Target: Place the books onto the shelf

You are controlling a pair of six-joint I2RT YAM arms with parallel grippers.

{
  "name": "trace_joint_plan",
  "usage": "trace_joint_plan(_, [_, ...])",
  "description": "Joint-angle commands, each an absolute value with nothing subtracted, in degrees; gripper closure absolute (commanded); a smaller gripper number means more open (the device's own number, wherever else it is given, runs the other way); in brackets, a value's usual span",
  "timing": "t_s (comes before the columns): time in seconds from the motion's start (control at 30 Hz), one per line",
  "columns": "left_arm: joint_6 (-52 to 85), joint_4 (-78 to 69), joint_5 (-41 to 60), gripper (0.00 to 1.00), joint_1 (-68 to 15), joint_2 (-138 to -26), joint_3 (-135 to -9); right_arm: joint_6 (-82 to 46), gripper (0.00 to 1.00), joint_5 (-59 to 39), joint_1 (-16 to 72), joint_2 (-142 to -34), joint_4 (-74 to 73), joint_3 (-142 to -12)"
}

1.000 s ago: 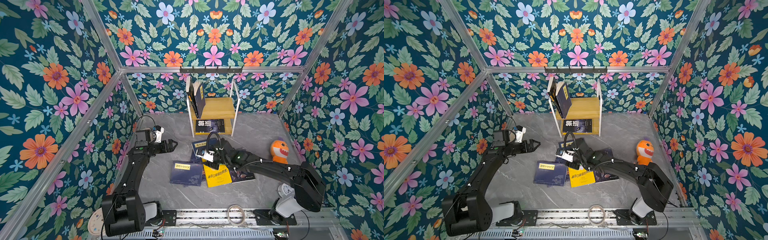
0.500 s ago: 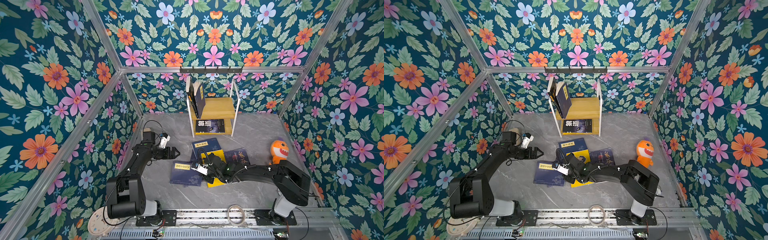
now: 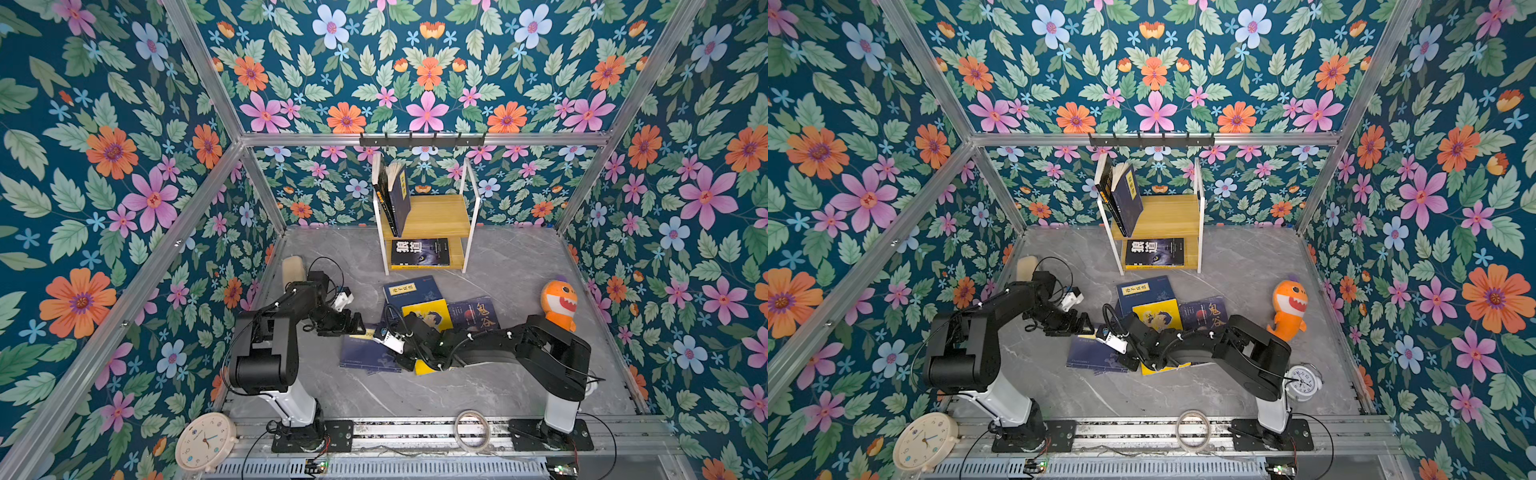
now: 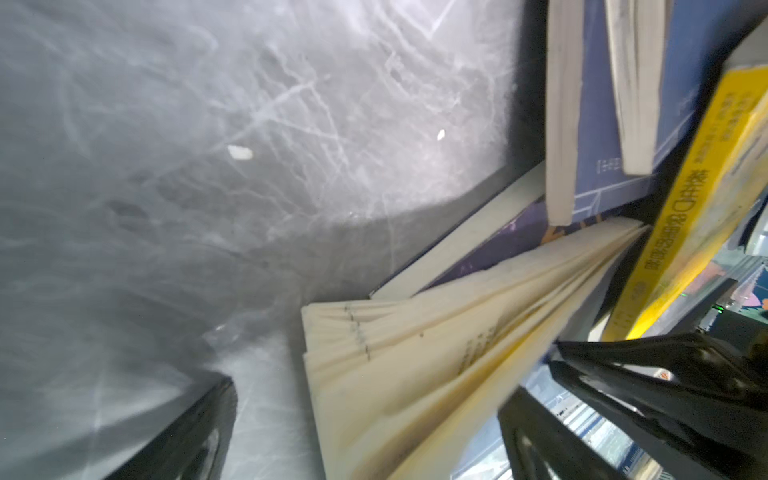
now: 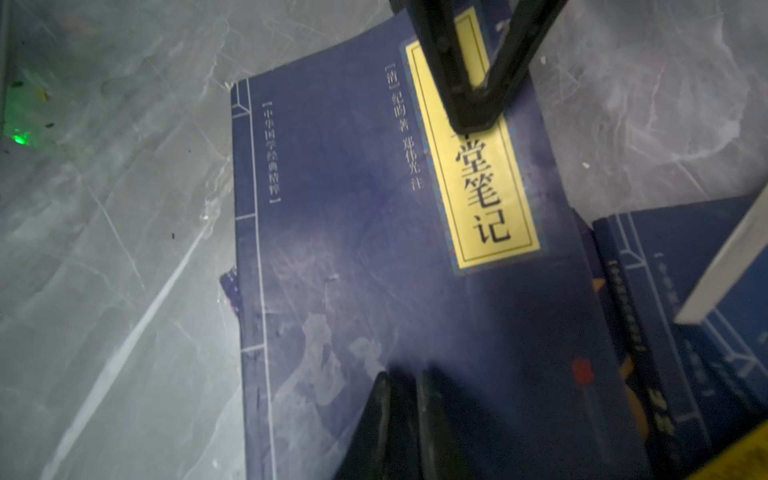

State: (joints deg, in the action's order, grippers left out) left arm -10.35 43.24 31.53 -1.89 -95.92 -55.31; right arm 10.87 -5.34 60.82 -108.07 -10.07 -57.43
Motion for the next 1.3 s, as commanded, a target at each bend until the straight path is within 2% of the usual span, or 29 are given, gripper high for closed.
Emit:
trace_joint_plan(0.0, [-9.46, 43.38, 34.96, 0.06, -1.92, -96.80, -54.77, 9.67, 0.86, -3.79, 61.29, -110.20, -5.74, -56.62])
trace_joint_plan(0.1, [-9.98, 43.52, 37.10, 0.14, -2.36, -96.13, -55.08, 8.98, 0.86, -3.42, 61.44, -111.44, -7.28, -56.18])
trace_joint_plan(0.27, [-10.38, 44.21, 38.82, 0.40, -2.64, -93.86, -55.72, 8.70, 0.86, -3.44, 61.52, -112.95, -8.79, -56.05])
trace_joint_plan(0.4, [-10.01, 44.71, 37.73, 0.51, -2.64, -91.26, -55.90, 9.13, 0.86, -3.00, 61.51, -113.37, -9.40, -55.91])
trace_joint_plan(0.47, [-10.03, 45.17, 37.74, 0.59, -2.64, -89.70, -56.20, 9.23, 0.86, -2.93, 61.52, -113.31, -9.40, -55.82])
trace_joint_plan(0.7, [-9.82, 45.44, 37.91, 1.00, -2.64, -87.67, -56.60, 9.66, 0.85, -2.18, 61.57, -111.85, -10.17, -55.66])
trace_joint_plan(0.9, [-8.55, 45.92, 38.81, 1.00, -2.46, -85.29, -58.06, 8.97, 0.79, -0.33, 61.62, -105.05, -9.44, -55.44])
trace_joint_plan(1.27, [0.01, 48.10, 42.04, 1.00, 0.58, -82.18, -64.32, 8.58, 0.40, 10.12, 64.00, -95.54, -2.66, -59.60])
